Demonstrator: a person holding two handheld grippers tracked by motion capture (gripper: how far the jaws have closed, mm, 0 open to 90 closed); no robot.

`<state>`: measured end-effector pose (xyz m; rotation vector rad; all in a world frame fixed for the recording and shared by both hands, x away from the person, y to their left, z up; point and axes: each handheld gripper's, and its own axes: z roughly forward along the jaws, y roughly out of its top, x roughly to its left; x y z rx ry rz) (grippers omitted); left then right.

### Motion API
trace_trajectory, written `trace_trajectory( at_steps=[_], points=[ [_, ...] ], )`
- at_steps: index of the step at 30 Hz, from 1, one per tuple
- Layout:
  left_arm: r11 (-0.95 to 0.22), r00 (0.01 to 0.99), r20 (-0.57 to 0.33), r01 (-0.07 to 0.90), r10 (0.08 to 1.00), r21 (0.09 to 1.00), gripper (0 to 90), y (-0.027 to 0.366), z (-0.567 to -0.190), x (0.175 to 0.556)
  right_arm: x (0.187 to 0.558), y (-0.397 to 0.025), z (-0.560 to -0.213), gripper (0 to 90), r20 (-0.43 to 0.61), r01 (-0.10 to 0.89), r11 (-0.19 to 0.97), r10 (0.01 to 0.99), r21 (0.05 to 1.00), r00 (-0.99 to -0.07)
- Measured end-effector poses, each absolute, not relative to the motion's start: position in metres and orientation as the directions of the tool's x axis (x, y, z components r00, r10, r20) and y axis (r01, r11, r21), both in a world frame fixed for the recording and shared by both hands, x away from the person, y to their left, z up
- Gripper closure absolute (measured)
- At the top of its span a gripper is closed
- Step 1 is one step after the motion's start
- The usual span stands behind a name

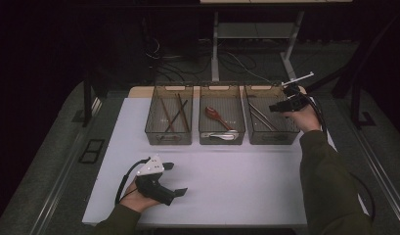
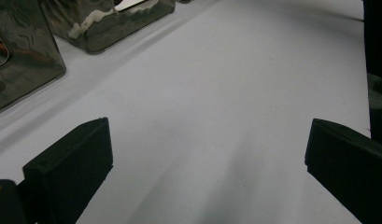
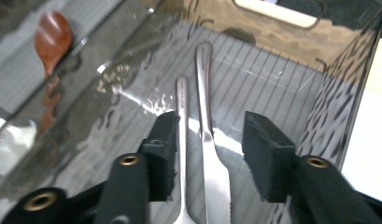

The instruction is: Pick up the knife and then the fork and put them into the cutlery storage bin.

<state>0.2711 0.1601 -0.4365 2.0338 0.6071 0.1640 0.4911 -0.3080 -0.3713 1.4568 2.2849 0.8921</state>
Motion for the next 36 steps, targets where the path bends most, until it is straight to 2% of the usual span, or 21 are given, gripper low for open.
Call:
trace_trajectory(
  at_steps=[9,10,16,27,36],
  points=[
    [-0.406,0.867,-0.129,0.351,0.481,0.844,0.2,0.160,-0.437,0.272,0.483,-0.311,-0.364,43.0,0.146,0.698,0.261,0.872,0.667,-0.466],
    [-0.405,0.867,-0.131,0.353,0.481,0.843,0.2,0.160,-0.437,0.272,0.481,-0.312,-0.363,39.0,0.144,0.694,0.254,0.876,0.674,-0.460],
    [-0.410,0.868,-0.131,0.353,0.480,0.841,0.2,0.160,-0.437,0.273,0.467,-0.316,-0.358,30.7,0.172,0.660,0.226,0.859,0.717,-0.482],
    [-0.406,0.867,-0.137,0.357,0.479,0.841,0.2,0.159,-0.438,0.274,0.439,-0.316,-0.355,29.3,0.170,0.600,0.237,0.823,0.764,-0.542],
    [-0.413,0.869,-0.135,0.357,0.477,0.838,0.2,0.158,-0.438,0.275,0.415,-0.320,-0.362,22.7,0.166,0.560,0.214,0.819,0.800,-0.550]
  ],
)
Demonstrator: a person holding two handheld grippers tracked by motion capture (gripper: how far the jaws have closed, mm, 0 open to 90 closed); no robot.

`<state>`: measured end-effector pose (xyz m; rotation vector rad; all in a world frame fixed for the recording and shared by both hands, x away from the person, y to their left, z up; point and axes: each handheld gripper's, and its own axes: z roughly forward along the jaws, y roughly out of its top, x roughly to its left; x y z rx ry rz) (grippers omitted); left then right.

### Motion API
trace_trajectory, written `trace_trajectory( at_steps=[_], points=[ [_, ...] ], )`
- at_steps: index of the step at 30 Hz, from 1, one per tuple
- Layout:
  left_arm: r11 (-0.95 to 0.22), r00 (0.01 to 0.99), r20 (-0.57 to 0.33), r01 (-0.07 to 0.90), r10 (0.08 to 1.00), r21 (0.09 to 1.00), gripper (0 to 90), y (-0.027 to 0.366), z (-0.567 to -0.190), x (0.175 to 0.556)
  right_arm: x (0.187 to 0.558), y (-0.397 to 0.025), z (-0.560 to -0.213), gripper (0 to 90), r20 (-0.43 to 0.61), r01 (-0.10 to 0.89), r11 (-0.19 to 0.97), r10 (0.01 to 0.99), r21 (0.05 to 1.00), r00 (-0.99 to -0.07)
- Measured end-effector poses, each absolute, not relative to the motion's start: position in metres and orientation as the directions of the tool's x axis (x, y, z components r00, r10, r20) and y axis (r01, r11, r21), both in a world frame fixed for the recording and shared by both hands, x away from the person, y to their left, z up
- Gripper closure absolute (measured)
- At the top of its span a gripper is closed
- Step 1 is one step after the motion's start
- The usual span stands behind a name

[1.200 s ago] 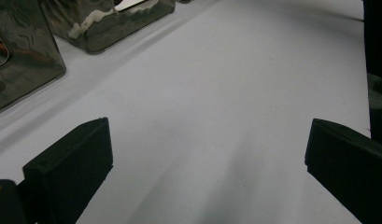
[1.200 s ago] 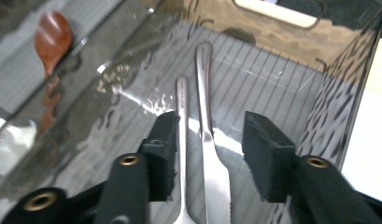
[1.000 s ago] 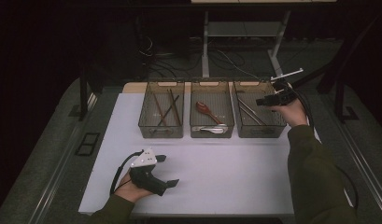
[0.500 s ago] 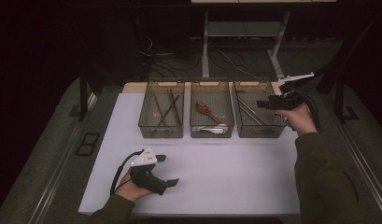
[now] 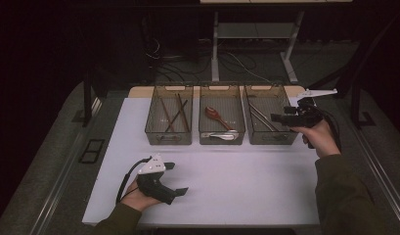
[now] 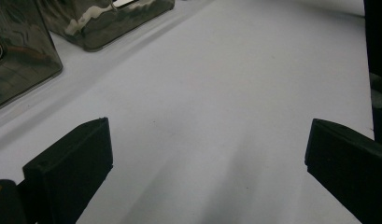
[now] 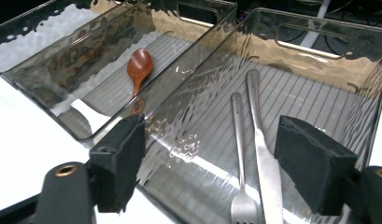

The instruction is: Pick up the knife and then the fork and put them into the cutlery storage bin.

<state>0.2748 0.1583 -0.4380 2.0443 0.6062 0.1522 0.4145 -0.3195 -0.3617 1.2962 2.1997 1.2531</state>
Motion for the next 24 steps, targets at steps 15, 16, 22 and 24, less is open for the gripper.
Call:
trace_trajectory(
  at_steps=[15,16,22,24],
  points=[
    [-0.417,0.869,-0.129,0.353,0.478,0.838,0.2,0.159,-0.437,0.273,0.368,-0.306,-0.371,17.2,0.129,0.498,0.219,0.809,0.839,-0.573],
    [-0.417,0.869,-0.128,0.353,0.478,0.838,0.2,0.159,-0.437,0.273,0.364,-0.305,-0.373,17.2,0.123,0.494,0.222,0.810,0.840,-0.574],
    [-0.413,0.866,-0.132,0.358,0.483,0.837,0.2,0.159,-0.438,0.273,0.341,-0.301,-0.384,17.2,0.087,0.469,0.252,0.804,0.847,-0.589],
    [-0.417,0.866,-0.129,0.357,0.483,0.836,0.2,0.159,-0.438,0.273,0.332,-0.302,-0.387,17.2,0.086,0.459,0.246,0.803,0.854,-0.590]
  ],
)
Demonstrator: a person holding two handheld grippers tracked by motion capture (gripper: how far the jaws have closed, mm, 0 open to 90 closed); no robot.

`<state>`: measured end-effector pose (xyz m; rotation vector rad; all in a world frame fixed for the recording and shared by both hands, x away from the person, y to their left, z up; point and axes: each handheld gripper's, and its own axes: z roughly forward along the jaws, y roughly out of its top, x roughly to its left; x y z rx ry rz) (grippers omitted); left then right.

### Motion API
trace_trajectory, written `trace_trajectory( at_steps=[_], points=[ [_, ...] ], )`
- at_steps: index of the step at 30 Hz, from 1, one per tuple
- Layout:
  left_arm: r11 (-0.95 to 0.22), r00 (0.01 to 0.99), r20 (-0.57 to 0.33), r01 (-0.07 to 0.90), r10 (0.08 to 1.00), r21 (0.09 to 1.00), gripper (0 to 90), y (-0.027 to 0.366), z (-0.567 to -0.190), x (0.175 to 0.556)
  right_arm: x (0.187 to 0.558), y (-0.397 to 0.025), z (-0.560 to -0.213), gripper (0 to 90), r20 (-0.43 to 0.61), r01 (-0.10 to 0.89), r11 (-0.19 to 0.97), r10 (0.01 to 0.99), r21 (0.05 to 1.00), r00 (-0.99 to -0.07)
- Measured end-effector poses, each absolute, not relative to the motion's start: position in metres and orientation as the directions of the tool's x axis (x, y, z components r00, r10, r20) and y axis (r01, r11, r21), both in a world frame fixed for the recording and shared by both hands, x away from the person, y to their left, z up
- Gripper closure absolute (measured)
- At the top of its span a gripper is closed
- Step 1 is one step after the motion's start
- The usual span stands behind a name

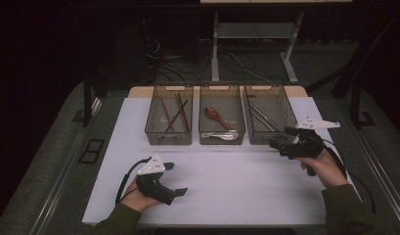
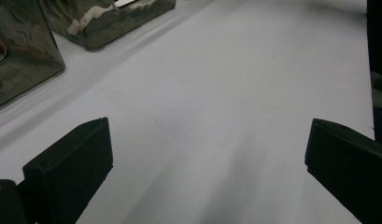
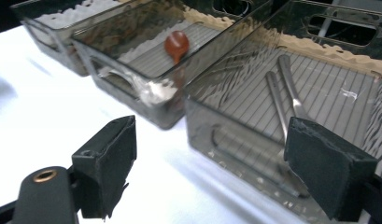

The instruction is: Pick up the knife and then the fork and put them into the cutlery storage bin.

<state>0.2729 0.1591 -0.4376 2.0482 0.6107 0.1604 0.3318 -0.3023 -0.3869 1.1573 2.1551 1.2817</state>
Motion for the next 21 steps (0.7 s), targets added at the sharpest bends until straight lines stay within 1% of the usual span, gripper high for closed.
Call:
trace_trajectory(
  at_steps=[3,6,9,15,19,21],
  points=[
    [-0.416,0.865,-0.129,0.357,0.484,0.836,0.2,0.160,-0.437,0.273,0.319,-0.302,-0.391,17.2,0.089,0.453,0.246,0.795,0.857,-0.601],
    [-0.414,0.864,-0.129,0.358,0.487,0.837,0.2,0.161,-0.437,0.273,0.309,-0.301,-0.397,17.2,0.058,0.443,0.286,0.785,0.850,-0.617],
    [-0.411,0.864,-0.126,0.355,0.488,0.840,0.2,0.161,-0.437,0.272,0.301,-0.300,-0.402,17.2,0.047,0.434,0.296,0.781,0.851,-0.623],
    [-0.406,0.860,-0.118,0.350,0.497,0.844,0.2,0.164,-0.434,0.269,0.285,-0.296,-0.413,17.2,0.063,0.428,0.270,0.782,0.862,-0.620],
    [-0.408,0.857,-0.117,0.354,0.501,0.842,0.2,0.164,-0.434,0.268,0.276,-0.290,-0.421,17.2,0.062,0.430,0.291,0.766,0.855,-0.640],
    [-0.407,0.857,-0.119,0.355,0.501,0.842,0.2,0.164,-0.434,0.268,0.273,-0.287,-0.423,17.2,0.045,0.429,0.312,0.763,0.848,-0.645]
  ],
)
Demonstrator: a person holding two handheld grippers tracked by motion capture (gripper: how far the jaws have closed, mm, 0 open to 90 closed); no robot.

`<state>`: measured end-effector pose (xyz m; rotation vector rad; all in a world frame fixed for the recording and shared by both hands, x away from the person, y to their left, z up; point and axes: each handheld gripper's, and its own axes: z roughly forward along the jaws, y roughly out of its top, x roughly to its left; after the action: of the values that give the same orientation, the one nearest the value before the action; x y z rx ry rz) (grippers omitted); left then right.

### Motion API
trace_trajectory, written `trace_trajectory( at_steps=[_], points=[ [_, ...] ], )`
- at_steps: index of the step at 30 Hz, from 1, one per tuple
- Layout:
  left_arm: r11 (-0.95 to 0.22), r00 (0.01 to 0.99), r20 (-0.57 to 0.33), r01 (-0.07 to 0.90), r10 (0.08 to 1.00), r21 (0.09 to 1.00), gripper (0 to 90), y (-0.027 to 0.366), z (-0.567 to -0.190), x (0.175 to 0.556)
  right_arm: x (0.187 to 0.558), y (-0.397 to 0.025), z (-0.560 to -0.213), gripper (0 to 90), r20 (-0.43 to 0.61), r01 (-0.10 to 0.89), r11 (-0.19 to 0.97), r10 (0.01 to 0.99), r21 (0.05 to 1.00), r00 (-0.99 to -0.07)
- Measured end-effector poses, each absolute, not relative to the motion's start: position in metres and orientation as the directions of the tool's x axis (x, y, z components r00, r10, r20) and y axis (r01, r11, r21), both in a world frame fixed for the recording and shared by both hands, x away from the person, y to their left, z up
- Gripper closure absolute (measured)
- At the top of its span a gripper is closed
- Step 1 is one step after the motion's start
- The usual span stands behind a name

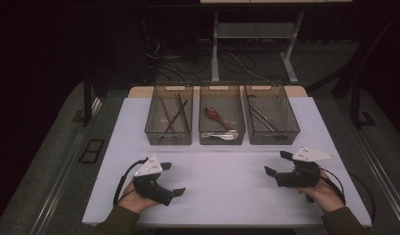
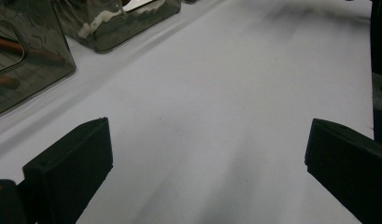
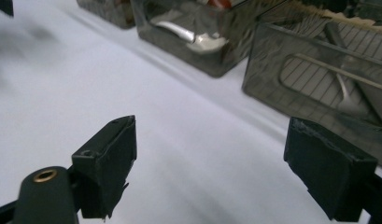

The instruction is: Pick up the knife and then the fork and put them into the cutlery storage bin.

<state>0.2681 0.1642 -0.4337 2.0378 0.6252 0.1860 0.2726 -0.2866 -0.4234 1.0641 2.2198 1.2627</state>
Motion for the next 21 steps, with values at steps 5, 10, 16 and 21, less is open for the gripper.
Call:
trace_trajectory(
  at_steps=[5,10,16,21],
  points=[
    [-0.406,0.856,-0.120,0.356,0.502,0.842,0.2,0.165,-0.434,0.269,0.265,-0.280,-0.427,17.2,0.027,0.417,0.327,0.760,0.848,-0.649],
    [-0.399,0.856,-0.121,0.354,0.503,0.846,0.2,0.165,-0.434,0.269,0.260,-0.282,-0.431,17.2,0.026,0.430,0.332,0.766,0.840,-0.643],
    [-0.406,0.856,-0.117,0.354,0.504,0.842,0.2,0.165,-0.433,0.268,0.255,-0.286,-0.434,17.2,0.027,0.440,0.342,0.763,0.830,-0.645],
    [-0.408,0.855,-0.116,0.355,0.505,0.841,0.2,0.165,-0.433,0.268,0.256,-0.287,-0.435,17.2,0.025,0.439,0.344,0.763,0.830,-0.646]
  ],
)
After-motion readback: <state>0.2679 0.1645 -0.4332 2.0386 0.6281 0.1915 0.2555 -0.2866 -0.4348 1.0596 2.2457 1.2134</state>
